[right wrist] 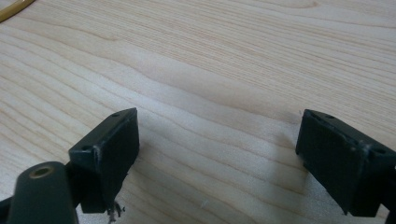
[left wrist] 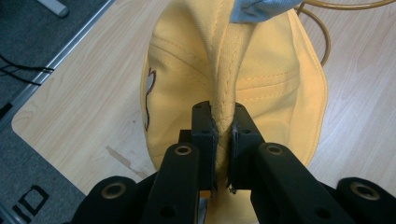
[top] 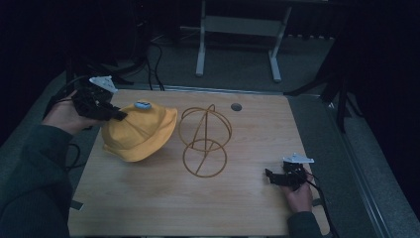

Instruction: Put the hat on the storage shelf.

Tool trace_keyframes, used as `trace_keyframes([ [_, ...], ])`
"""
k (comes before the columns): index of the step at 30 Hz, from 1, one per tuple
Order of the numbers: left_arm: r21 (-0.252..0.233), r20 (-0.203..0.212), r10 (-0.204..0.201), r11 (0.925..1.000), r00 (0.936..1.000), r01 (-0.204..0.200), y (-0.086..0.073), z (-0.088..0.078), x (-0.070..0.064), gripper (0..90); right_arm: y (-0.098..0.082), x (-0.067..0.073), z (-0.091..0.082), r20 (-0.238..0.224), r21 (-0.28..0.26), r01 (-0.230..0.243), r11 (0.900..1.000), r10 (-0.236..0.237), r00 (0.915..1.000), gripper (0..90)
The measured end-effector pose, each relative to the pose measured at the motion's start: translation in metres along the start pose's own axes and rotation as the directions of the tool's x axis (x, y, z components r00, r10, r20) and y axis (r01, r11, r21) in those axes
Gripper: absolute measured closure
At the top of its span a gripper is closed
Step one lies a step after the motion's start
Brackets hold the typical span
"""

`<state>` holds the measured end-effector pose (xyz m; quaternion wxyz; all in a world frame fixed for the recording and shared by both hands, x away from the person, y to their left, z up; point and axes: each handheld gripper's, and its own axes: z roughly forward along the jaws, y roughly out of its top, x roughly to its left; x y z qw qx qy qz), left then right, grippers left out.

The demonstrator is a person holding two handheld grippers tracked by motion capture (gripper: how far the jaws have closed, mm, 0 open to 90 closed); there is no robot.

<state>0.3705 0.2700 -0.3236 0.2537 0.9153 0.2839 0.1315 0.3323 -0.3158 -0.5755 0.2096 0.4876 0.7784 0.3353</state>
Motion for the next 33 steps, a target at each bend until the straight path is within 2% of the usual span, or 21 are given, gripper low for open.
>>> trace_keyframes([
  [14,-0.067,0.01,-0.003,0.9977,1.0,0.003,0.001,-0.014,0.0,83.5,0.0,0.0,0.0,0.0,0.0,0.001,1.0,-0.001,1.0,13.3],
  [27,-0.134,0.018,-0.008,0.9909,0.9998,0.011,0.002,-0.024,0.0,83.5,0.0,0.0,0.0,0.0,0.0,0.0,1.0,0.0,1.0,13.4],
  [28,-0.151,0.026,-0.006,0.9885,0.9996,0.01,0.002,-0.025,-0.001,83.5,0.0,0.0,0.0,0.0,0.0,0.0,1.0,0.0,1.0,13.3],
  [33,-0.169,0.039,-0.004,0.9856,0.9992,0.01,0.005,-0.027,-0.001,83.4,0.0,0.0,0.0,0.0,0.0,0.0,1.0,0.0,1.0,13.3],
])
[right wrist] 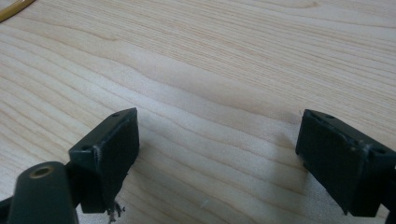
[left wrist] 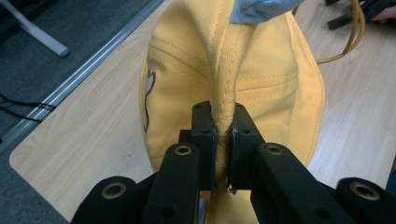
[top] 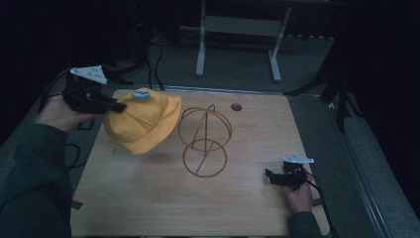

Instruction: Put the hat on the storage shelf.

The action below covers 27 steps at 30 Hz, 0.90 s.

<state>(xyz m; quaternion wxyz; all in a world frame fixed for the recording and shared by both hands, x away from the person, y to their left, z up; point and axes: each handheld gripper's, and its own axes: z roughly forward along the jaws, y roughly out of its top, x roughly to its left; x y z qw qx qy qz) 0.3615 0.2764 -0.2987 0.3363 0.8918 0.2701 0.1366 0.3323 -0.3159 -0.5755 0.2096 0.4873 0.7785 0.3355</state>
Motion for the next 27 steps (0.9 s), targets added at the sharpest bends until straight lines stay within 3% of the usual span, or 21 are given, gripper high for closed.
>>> trace_keyframes([
  [14,-0.031,0.015,0.029,0.9991,0.9995,-0.029,0.012,-0.008,-0.005,83.5,0.0,0.0,0.0,0.0,0.001,0.001,1.0,-0.001,1.0,13.4],
  [27,-0.026,0.029,0.068,0.9974,0.9972,-0.068,0.032,0.002,-0.011,83.3,0.0,0.0,0.0,0.0,0.001,0.002,1.0,-0.002,1.0,13.3],
])
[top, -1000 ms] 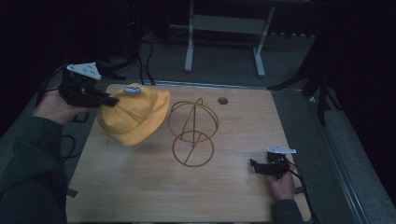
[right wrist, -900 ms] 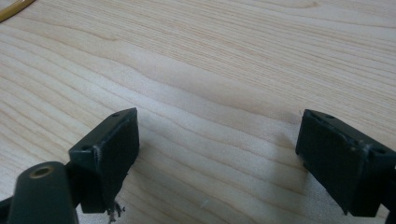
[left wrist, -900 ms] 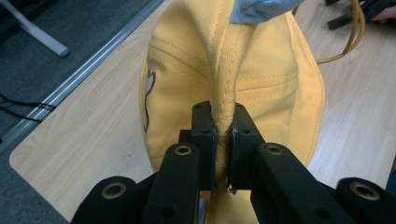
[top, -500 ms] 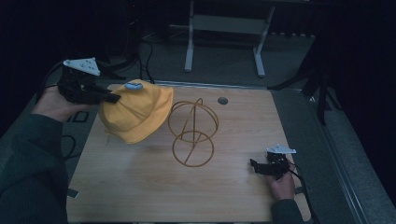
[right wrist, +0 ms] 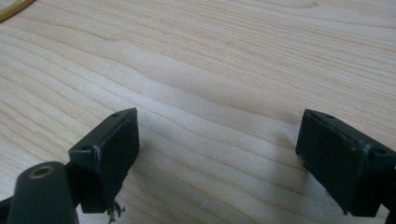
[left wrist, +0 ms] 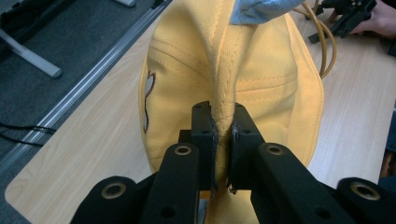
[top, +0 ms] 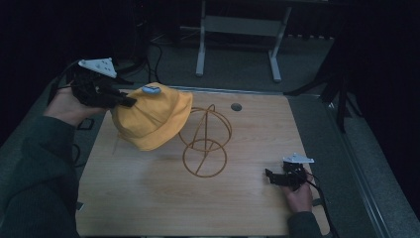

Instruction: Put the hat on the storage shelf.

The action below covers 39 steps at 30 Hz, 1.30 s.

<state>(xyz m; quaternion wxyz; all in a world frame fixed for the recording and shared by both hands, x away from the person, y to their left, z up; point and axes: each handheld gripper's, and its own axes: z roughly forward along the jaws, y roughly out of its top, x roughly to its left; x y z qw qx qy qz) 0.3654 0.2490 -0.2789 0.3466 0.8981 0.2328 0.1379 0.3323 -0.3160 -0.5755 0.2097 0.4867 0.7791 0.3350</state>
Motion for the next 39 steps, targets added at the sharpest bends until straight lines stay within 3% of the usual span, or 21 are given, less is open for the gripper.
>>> trace_keyframes([
  [9,-0.004,0.016,0.03,0.9995,0.9994,-0.03,0.014,0.009,-0.007,83.3,0.0,0.0,0.0,0.0,0.0,0.0,1.0,0.0,1.0,13.3],
  [25,0.047,0.022,0.101,0.9937,0.9947,-0.102,0.042,0.021,-0.021,83.0,0.0,0.0,0.0,0.0,0.0,-0.001,1.0,0.001,1.0,13.3],
  [32,0.084,0.027,0.125,0.9884,0.9918,-0.127,0.053,0.028,-0.024,83.0,0.0,0.0,0.0,0.0,0.001,-0.004,1.0,0.004,1.0,13.3],
  [39,0.133,0.025,0.163,0.9773,0.9863,-0.165,0.069,0.034,-0.029,82.8,0.0,0.0,0.0,0.0,0.002,-0.004,1.0,0.004,1.0,13.3],
])
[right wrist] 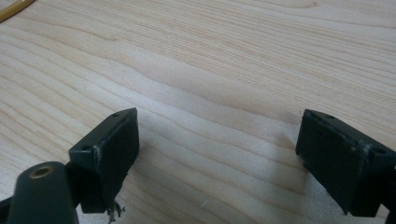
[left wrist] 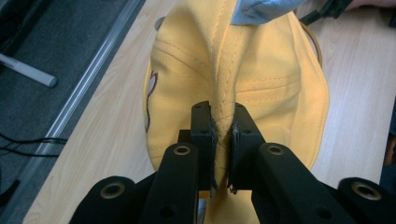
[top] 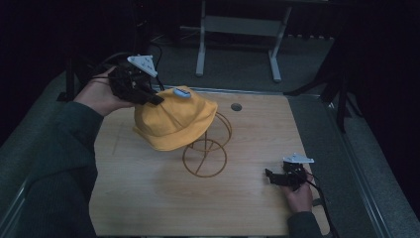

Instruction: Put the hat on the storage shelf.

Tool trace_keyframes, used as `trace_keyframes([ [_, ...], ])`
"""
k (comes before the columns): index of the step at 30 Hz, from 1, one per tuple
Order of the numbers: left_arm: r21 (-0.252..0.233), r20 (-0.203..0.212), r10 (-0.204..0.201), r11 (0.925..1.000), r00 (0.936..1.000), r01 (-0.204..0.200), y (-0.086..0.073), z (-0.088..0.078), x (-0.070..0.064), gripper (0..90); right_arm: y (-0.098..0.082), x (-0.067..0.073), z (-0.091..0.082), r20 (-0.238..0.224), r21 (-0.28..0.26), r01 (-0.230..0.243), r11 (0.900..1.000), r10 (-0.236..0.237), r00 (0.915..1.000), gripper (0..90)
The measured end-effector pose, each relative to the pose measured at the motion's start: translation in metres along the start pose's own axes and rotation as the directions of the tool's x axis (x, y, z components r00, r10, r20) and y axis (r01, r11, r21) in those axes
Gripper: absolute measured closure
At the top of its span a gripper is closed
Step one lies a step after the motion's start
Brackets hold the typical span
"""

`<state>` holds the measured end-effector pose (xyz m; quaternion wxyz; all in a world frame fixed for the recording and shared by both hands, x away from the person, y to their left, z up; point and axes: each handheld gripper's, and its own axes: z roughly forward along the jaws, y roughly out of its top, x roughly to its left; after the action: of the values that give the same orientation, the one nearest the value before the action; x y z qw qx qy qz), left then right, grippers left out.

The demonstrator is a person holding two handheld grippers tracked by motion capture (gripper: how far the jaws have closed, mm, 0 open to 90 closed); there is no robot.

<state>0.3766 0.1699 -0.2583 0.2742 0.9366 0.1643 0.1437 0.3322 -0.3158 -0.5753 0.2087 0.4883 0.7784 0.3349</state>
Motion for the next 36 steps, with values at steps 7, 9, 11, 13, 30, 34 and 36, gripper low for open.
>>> trace_keyframes([
  [7,0.027,-0.007,0.032,0.9991,0.9995,-0.032,0.019,0.005,-0.003,81.7,0.0,0.0,0.0,0.0,-0.001,-0.001,1.0,0.001,1.0,13.3],
  [9,0.041,-0.008,0.052,0.9978,0.9986,-0.052,0.029,0.008,-0.005,81.3,0.0,0.0,0.0,0.0,-0.001,0.0,1.0,0.0,1.0,13.3],
  [11,0.051,-0.009,0.065,0.9966,0.9978,-0.065,0.036,0.012,-0.007,81.2,0.0,0.0,0.0,0.0,0.0,0.0,1.0,0.0,1.0,13.3],
  [13,0.058,-0.009,0.076,0.9955,0.9971,-0.075,0.042,0.015,-0.009,81.1,0.0,0.0,0.0,0.0,0.0,0.0,1.0,0.0,1.0,13.4],
  [30,0.065,0.015,0.128,0.9896,0.9916,-0.129,0.078,0.068,-0.026,77.9,0.0,0.0,0.0,-0.001,-0.001,-0.002,1.0,0.002,1.0,13.3],
  [34,0.052,0.019,0.133,0.9896,0.9909,-0.134,0.08,0.074,-0.029,77.9,0.0,0.0,0.0,0.0,-0.001,-0.003,1.0,0.003,1.0,13.3],
  [36,0.055,0.024,0.139,0.9886,0.99,-0.14,0.081,0.078,-0.031,78.1,0.0,0.0,0.0,-0.001,-0.001,-0.002,1.0,0.002,1.0,13.3],
])
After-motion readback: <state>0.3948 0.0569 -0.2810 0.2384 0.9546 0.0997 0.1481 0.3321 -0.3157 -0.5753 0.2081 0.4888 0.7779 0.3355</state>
